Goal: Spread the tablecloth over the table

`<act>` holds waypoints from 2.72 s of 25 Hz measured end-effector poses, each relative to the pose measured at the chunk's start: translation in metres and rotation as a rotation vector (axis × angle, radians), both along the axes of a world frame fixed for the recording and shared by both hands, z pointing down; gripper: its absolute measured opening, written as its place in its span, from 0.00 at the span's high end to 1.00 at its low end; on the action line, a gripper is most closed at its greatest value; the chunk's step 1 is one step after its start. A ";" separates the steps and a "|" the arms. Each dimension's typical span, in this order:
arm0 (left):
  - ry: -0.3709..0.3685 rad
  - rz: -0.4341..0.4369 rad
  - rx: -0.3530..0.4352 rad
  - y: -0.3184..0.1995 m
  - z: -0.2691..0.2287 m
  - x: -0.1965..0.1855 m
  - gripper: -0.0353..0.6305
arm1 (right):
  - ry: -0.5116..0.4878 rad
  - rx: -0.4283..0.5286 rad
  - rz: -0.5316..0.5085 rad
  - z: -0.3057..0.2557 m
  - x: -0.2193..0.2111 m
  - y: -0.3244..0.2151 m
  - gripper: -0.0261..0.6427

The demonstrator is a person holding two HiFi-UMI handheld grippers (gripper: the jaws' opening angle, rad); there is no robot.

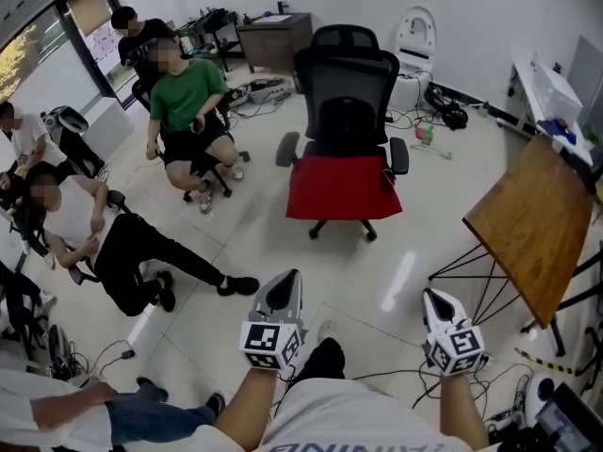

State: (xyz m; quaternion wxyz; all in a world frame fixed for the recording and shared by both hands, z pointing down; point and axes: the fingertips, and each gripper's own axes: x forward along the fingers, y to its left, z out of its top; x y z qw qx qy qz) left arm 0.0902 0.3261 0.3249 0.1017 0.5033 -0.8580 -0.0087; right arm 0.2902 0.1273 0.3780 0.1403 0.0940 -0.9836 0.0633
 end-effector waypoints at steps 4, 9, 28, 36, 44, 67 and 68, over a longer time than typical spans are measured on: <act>0.015 -0.016 0.015 -0.018 0.005 -0.055 0.94 | 0.011 0.034 -0.024 -0.008 -0.059 -0.023 0.95; 0.034 0.012 0.022 -0.039 0.010 -0.127 0.94 | 0.019 0.071 0.000 -0.020 -0.125 -0.048 0.95; 0.089 -0.057 -0.007 -0.077 0.032 -0.240 0.94 | 0.036 0.018 -0.059 -0.002 -0.264 -0.109 0.95; 0.125 -0.090 -0.076 -0.147 0.063 -0.290 0.94 | 0.083 -0.064 -0.116 0.047 -0.306 -0.175 0.95; 0.214 -0.138 -0.167 -0.198 0.120 -0.325 0.94 | 0.169 -0.176 -0.098 0.118 -0.326 -0.243 0.95; 0.485 -0.161 -0.335 -0.191 0.452 -0.357 0.94 | 0.277 -0.392 0.188 0.412 -0.325 -0.262 0.95; 0.490 -0.163 -0.337 -0.190 0.461 -0.357 0.94 | 0.282 -0.391 0.180 0.419 -0.326 -0.259 0.95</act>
